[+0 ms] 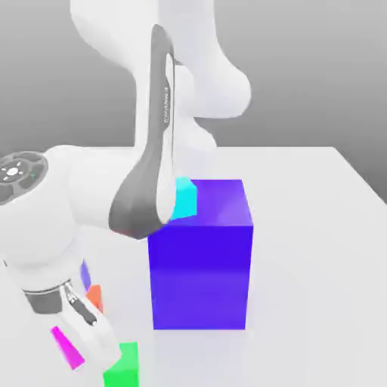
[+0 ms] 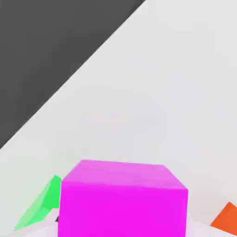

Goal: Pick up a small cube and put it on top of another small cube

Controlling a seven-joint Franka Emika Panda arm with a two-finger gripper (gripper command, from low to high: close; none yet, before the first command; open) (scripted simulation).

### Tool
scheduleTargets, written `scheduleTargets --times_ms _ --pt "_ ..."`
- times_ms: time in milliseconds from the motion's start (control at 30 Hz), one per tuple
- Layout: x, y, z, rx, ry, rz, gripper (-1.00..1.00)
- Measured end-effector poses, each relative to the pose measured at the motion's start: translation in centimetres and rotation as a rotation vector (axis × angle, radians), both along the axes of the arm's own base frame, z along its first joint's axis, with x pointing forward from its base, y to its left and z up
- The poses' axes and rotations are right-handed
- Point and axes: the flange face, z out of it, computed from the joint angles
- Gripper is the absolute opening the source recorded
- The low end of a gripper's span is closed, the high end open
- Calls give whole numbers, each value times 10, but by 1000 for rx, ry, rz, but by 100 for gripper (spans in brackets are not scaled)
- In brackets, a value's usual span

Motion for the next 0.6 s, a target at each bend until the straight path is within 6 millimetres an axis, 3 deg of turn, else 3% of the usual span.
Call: scheduleTargets --times_ms 300,367,467,500,600 --pt "-8 52 42 8 -139 340 -100" --pt "-15 49 30 0 -152 335 -100" --pt "-17 48 -7 -2 -156 333 -100" --pt "-18 48 -17 -2 -155 332 100" --pt "-18 48 -17 -2 -155 332 100"
